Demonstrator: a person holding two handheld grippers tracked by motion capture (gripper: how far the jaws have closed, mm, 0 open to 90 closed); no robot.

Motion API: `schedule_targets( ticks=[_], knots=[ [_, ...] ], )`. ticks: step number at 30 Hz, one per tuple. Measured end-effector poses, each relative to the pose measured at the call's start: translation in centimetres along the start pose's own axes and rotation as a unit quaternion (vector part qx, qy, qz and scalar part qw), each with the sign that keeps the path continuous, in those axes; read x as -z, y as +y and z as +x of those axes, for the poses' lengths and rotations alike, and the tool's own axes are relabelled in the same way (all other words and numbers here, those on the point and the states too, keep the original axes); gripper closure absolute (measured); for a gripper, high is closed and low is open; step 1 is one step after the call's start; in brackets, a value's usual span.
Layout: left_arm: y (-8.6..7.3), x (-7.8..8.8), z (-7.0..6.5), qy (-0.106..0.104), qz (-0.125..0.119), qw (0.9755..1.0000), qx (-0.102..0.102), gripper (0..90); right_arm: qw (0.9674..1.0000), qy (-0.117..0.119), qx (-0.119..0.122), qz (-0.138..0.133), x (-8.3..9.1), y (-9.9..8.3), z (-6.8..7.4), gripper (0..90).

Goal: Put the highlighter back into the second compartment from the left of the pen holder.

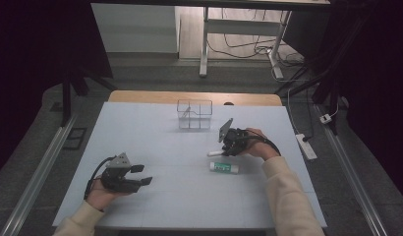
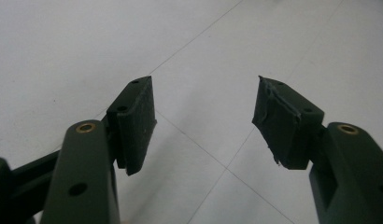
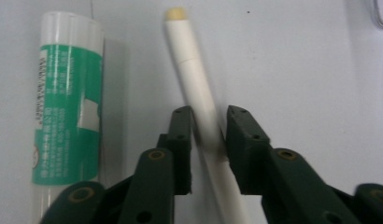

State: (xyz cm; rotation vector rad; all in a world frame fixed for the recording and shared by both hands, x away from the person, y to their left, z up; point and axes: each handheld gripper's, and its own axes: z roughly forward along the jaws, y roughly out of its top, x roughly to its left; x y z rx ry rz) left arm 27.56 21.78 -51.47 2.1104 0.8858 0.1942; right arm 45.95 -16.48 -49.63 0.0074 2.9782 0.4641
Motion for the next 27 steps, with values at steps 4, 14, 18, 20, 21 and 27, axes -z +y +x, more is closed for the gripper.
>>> schedule_targets(
  ticks=[4, 14, 18, 20, 21, 27],
  knots=[
    [0.0, 0.0, 0.0, 0.001, 0.002, 1.0000, -0.002, 38.1, 1.0000, -0.004, 0.007, -0.003, 0.1, -0.2, 0.1, 77.7],
    [-0.1, 0.0, 0.1, 0.002, 0.000, 1.0000, 0.002, 38.1, 0.9993, -0.021, -0.025, -0.020, 0.4, -0.8, 0.1, 78.2],
    [-0.1, 0.0, 0.1, 0.002, 0.000, 1.0000, 0.002, 38.1, 0.9980, -0.026, -0.047, -0.033, 1.1, -1.2, 0.0, 78.2],
    [-0.1, 0.0, 0.1, 0.001, 0.000, 1.0000, 0.002, 38.1, 0.9967, -0.030, -0.059, -0.046, 1.5, -1.4, 0.1, 78.2],
    [-0.1, 0.0, 0.1, 0.001, -0.001, 1.0000, 0.003, 38.1, 0.9964, -0.034, -0.058, -0.053, 1.7, -1.5, 0.0, 78.2],
    [-0.1, 0.1, 0.2, 0.002, -0.003, 1.0000, 0.006, 38.1, 0.9898, -0.044, -0.095, -0.096, 3.2, -1.8, 0.3, 78.2]
  ],
)
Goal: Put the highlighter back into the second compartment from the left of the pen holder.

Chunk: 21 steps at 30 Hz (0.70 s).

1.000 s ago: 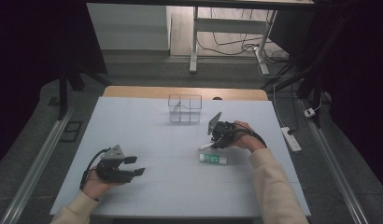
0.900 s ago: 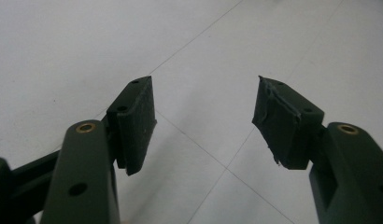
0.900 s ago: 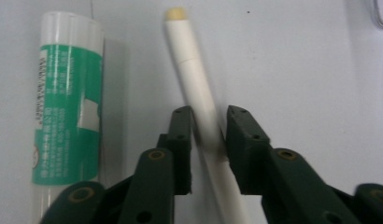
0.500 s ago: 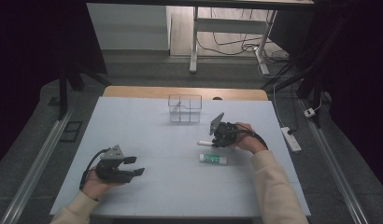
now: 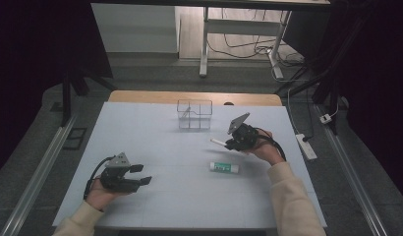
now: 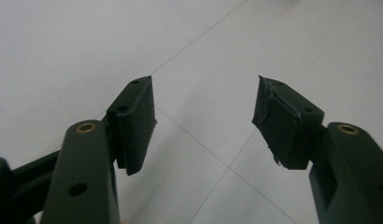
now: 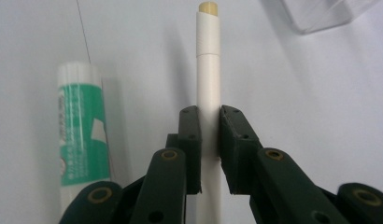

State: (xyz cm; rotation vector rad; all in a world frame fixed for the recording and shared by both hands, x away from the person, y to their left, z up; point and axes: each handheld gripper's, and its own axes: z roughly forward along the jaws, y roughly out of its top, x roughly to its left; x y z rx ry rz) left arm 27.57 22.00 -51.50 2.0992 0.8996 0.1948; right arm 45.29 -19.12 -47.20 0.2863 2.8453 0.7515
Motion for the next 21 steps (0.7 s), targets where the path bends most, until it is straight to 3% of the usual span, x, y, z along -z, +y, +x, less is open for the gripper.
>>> schedule_targets(
  ticks=[5, 11, 21],
  knots=[
    [0.0, 0.0, 0.0, 0.001, 0.000, 1.0000, 0.001, 38.1, 0.9990, -0.013, -0.028, -0.033, 1.0, -0.1, 0.3, 78.2],
    [0.0, 0.0, 0.0, 0.003, -0.002, 1.0000, 0.002, 38.0, 0.9955, -0.026, -0.054, -0.074, 2.1, -0.2, 0.8, 78.2],
    [0.0, 0.1, 0.1, 0.004, -0.004, 1.0000, 0.002, 37.6, 0.9902, -0.044, -0.064, -0.116, 3.1, -0.1, 1.5, 78.1]
  ],
)
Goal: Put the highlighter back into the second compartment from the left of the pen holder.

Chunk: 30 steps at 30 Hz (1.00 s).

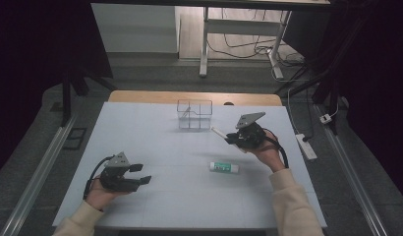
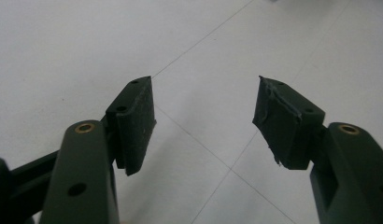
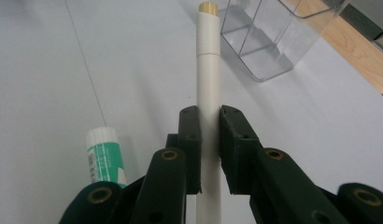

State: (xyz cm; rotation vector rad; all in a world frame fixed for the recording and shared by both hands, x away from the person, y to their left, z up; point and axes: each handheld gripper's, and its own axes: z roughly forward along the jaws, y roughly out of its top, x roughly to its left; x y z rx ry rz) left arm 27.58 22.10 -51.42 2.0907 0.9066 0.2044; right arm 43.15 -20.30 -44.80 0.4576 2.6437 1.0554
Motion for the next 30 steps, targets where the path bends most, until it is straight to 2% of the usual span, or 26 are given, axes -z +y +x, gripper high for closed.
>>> schedule_targets(
  ticks=[5, 14, 30],
  knots=[
    [-0.01, 0.01, -0.02, 0.001, 0.000, 1.0000, 0.000, 37.5, 0.9999, -0.006, -0.007, -0.007, 0.15, 0.12, 0.07, 78.1],
    [0.01, 0.07, 0.00, 0.004, -0.002, 1.0000, 0.002, 37.5, 0.9991, -0.019, -0.010, -0.037, 0.55, 0.43, 0.25, 78.1],
    [0.02, 0.13, -0.03, 0.005, -0.002, 1.0000, 0.000, 36.8, 0.9975, -0.031, -0.024, -0.058, 0.76, 0.71, 0.40, 78.1]
  ],
)
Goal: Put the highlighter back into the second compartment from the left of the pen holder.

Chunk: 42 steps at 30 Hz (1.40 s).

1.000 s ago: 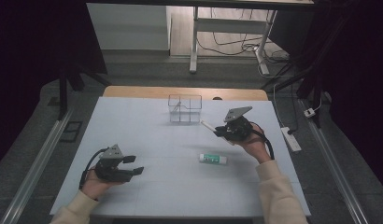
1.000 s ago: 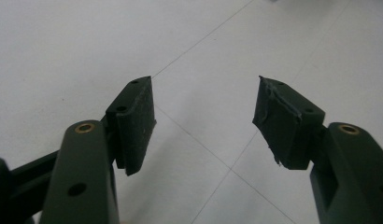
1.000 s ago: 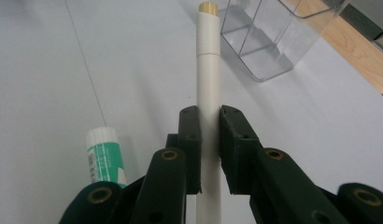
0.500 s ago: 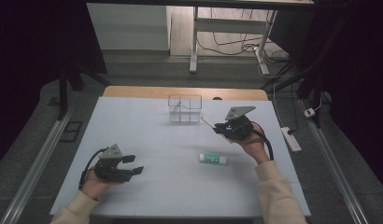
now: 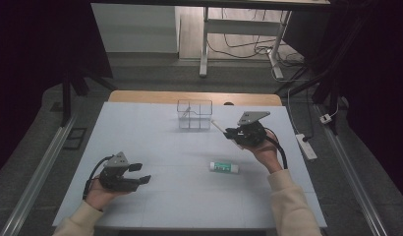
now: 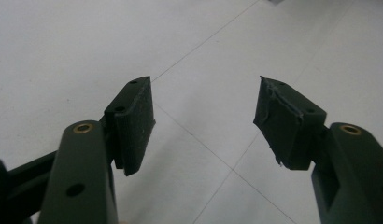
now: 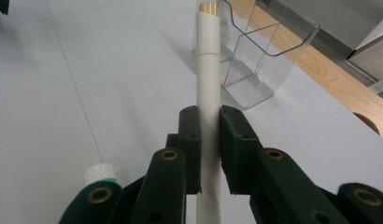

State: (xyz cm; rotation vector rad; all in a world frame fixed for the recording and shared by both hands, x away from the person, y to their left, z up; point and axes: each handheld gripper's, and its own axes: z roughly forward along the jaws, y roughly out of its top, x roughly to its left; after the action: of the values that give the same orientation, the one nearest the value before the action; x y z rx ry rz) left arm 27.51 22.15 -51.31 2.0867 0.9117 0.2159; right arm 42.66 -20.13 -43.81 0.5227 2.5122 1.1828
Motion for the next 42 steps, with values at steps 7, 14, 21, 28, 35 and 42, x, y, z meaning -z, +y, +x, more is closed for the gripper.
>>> schedule_targets(
  ticks=[7, 14, 21, 28, 35, 42],
  knots=[
    [0.0, 0.0, 0.0, 0.000, 0.000, 1.0000, 0.001, 36.3, 0.9999, -0.001, -0.002, -0.010, 0.1, 0.1, 0.1, 78.1],
    [0.0, 0.0, 0.0, -0.001, 0.000, 1.0000, 0.001, 36.2, 0.9998, -0.008, -0.006, -0.019, 0.1, 0.2, 0.2, 78.1],
    [0.0, 0.0, 0.0, -0.002, 0.000, 1.0000, 0.000, 36.3, 0.9992, -0.017, -0.014, -0.033, 0.1, 0.5, 0.2, 78.1],
    [0.0, 0.0, 0.0, -0.002, -0.001, 1.0000, 0.000, 36.2, 0.9986, -0.025, -0.021, -0.041, 0.1, 0.7, 0.3, 78.1],
    [0.0, 0.0, 0.0, -0.002, -0.001, 1.0000, 0.001, 36.2, 0.9979, -0.029, -0.023, -0.053, 0.1, 1.0, 0.4, 78.1],
    [0.0, 0.0, 0.0, -0.001, -0.001, 1.0000, 0.001, 36.2, 0.9968, -0.037, -0.027, -0.066, 0.1, 1.6, 0.5, 78.1]
  ],
)
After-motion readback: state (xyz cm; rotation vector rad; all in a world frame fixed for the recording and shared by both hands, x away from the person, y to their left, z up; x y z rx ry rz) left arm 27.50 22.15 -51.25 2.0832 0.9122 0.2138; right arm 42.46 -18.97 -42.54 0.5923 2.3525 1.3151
